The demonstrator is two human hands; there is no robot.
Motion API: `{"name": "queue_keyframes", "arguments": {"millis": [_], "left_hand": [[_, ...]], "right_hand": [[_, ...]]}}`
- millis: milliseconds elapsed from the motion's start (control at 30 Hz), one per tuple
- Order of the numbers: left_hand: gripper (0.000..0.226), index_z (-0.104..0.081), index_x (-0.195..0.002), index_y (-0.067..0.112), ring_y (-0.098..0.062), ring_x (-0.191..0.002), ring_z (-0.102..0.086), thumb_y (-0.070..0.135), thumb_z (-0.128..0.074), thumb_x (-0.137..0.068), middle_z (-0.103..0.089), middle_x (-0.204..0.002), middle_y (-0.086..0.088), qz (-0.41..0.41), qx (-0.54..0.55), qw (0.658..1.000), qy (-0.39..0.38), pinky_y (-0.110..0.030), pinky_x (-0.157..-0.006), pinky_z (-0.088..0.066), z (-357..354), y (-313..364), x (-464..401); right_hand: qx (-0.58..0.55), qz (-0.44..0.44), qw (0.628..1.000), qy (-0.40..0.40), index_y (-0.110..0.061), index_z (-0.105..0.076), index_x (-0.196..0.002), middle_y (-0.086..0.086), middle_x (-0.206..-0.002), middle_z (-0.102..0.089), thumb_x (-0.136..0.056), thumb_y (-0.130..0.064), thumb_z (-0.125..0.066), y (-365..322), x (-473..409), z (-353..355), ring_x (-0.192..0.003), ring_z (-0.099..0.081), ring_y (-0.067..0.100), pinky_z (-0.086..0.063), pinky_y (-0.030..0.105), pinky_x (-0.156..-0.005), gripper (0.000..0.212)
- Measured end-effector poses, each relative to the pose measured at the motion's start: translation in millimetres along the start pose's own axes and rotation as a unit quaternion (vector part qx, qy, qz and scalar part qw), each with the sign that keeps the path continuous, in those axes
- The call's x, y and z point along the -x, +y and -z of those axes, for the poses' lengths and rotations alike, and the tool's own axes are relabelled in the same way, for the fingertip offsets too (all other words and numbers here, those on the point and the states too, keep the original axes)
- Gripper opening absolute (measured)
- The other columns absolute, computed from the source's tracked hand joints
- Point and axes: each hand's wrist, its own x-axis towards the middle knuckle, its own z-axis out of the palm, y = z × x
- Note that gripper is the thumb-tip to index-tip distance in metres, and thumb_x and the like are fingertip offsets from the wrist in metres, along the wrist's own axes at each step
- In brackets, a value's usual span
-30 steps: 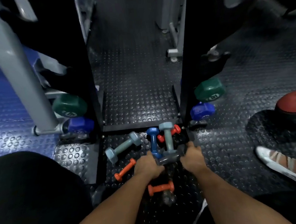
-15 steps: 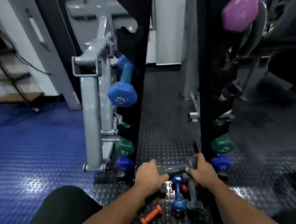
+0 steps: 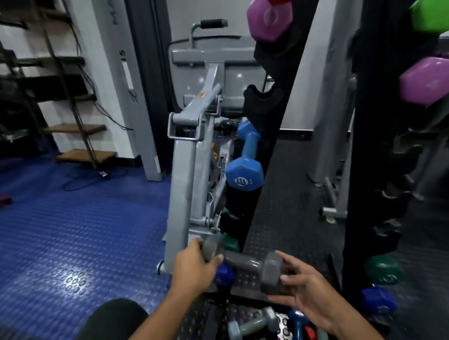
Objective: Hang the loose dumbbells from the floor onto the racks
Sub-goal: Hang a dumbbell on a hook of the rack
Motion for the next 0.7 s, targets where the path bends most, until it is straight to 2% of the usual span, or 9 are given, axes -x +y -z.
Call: {"name": "queue_keyframes", "arguments": {"millis": [67, 200, 267, 367, 433, 500, 600, 700], "left_hand": [[0.046, -0.067, -0.119, 0.02, -0.023, -0.103, -0.071, 0.044, -0.082, -0.083, -0.076, -0.102, 0.0, 0.011, 0.023, 0.999, 0.034, -0.028, -0.079, -0.049, 12, -6, -8], [0.048, -0.066, -0.13, 0.024, -0.019, -0.103, -0.07, 0.043, -0.079, -0.088, -0.076, -0.109, 0.005, 0.005, 0.069, 0.995, 0.073, -0.03, -0.084, -0.053, 28, -7, -32], [0.054, -0.062, -0.139, 0.023, -0.018, -0.11, -0.067, 0.041, -0.077, -0.09, -0.073, -0.12, 0.003, -0.004, 0.095, 0.992, 0.082, -0.033, -0.093, -0.053, 33, -1, -49], [0.059, -0.058, -0.144, 0.021, -0.024, -0.117, -0.064, 0.041, -0.075, -0.091, -0.066, -0.129, -0.003, -0.01, 0.102, 0.991, 0.088, -0.043, -0.103, -0.053, 38, 2, -75], [0.055, -0.06, -0.141, 0.021, -0.025, -0.113, -0.062, 0.04, -0.074, -0.091, -0.061, -0.125, -0.006, -0.019, 0.086, 0.992, 0.087, -0.045, -0.102, -0.052, 40, 5, -92], [0.048, -0.061, -0.138, 0.021, -0.024, -0.109, -0.061, 0.032, -0.074, -0.093, -0.059, -0.122, -0.005, -0.022, 0.096, 0.992, 0.083, -0.042, -0.1, -0.051, 41, 11, -112], [0.045, -0.059, -0.136, 0.027, -0.02, -0.108, -0.064, 0.027, -0.073, -0.094, -0.062, -0.124, 0.0, -0.027, 0.128, 0.988, 0.085, -0.041, -0.098, -0.054, 35, 20, -141], [0.043, -0.059, -0.136, 0.028, -0.017, -0.11, -0.068, 0.022, -0.071, -0.096, -0.068, -0.122, 0.004, -0.026, 0.177, 0.982, 0.058, -0.043, -0.101, -0.056, 17, 25, -165]], "right_hand": [[0.007, 0.039, 0.999, -0.037, -0.015, -0.063, -0.138, 0.021, -0.14, -0.057, -0.093, 0.016, -0.054, -1, -1, -14, -0.114, -0.07, 0.044, -0.061, 0.056, -0.082, 0.055], [0.034, 0.095, 0.992, -0.072, -0.018, -0.062, -0.137, 0.01, -0.142, -0.054, -0.089, 0.013, -0.068, -4, -7, -45, -0.111, -0.071, 0.041, -0.062, 0.052, -0.084, 0.058], [0.072, 0.131, 0.987, -0.05, -0.02, -0.06, -0.135, 0.006, -0.141, -0.053, -0.088, 0.012, -0.07, -8, -14, -61, -0.108, -0.074, 0.037, -0.062, 0.051, -0.086, 0.057], [0.105, 0.166, 0.98, -0.023, -0.019, -0.057, -0.133, 0.003, -0.137, -0.057, -0.088, 0.015, -0.069, -10, -31, -80, -0.103, -0.075, 0.033, -0.064, 0.044, -0.081, 0.058], [0.102, 0.189, 0.977, -0.009, -0.02, -0.057, -0.133, 0.001, -0.13, -0.064, -0.088, 0.016, -0.069, -12, -43, -88, -0.101, -0.076, 0.033, -0.064, 0.041, -0.08, 0.058], [0.098, 0.208, 0.973, -0.001, -0.022, -0.056, -0.134, -0.001, -0.127, -0.067, -0.091, 0.013, -0.067, -16, -56, -95, -0.102, -0.076, 0.032, -0.063, 0.045, -0.084, 0.057], [0.099, 0.228, 0.969, 0.013, -0.022, -0.053, -0.138, -0.001, -0.131, -0.061, -0.097, 0.01, -0.061, -19, -75, -102, -0.105, -0.075, 0.024, -0.062, 0.047, -0.089, 0.053], [0.089, 0.245, 0.965, 0.039, -0.026, -0.057, -0.132, 0.005, -0.136, -0.057, -0.096, 0.007, -0.064, -11, -93, -107, -0.109, -0.073, 0.021, -0.063, 0.043, -0.088, 0.049]]}}
